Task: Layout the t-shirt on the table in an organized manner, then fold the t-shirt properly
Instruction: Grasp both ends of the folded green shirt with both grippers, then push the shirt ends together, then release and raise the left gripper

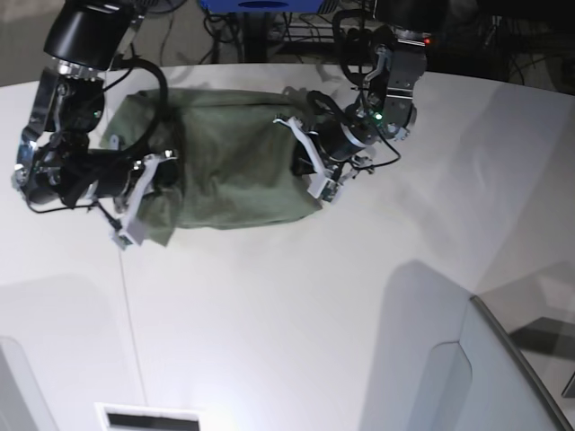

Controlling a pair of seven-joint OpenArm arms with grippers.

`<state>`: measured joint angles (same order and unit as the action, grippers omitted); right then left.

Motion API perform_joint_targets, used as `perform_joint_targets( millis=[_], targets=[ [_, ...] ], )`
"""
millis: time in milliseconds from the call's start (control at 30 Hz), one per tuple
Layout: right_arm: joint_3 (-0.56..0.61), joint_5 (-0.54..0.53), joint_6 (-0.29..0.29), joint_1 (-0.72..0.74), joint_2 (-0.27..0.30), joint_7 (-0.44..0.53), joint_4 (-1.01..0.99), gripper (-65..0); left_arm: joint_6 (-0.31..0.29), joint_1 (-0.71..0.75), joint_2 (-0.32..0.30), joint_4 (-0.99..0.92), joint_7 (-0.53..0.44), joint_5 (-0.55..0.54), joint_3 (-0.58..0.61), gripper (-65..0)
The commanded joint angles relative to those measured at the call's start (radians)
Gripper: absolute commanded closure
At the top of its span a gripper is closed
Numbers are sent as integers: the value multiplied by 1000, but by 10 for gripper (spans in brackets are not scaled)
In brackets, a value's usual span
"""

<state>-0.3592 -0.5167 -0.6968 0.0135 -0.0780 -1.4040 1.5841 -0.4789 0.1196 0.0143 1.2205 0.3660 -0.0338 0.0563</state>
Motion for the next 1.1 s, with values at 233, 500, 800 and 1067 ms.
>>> perform_joint_targets(
  millis=[233, 500, 800, 1067],
  targets=[
    [4, -16, -1, 15, -9, 8, 157, -9, -10, -5, 5, 0, 55, 22, 57, 0],
    [96, -18, -1, 15, -35, 8, 172, -9, -10, -28, -3, 3, 55, 22, 53, 0],
    [171, -18, -1, 12, -44, 8, 166, -9, 55, -34, -43, 40, 57, 22, 53, 0],
    [173, -219, 7, 39, -42, 8, -6, -9, 55, -50, -41, 38, 57, 22, 55, 0]
  ],
)
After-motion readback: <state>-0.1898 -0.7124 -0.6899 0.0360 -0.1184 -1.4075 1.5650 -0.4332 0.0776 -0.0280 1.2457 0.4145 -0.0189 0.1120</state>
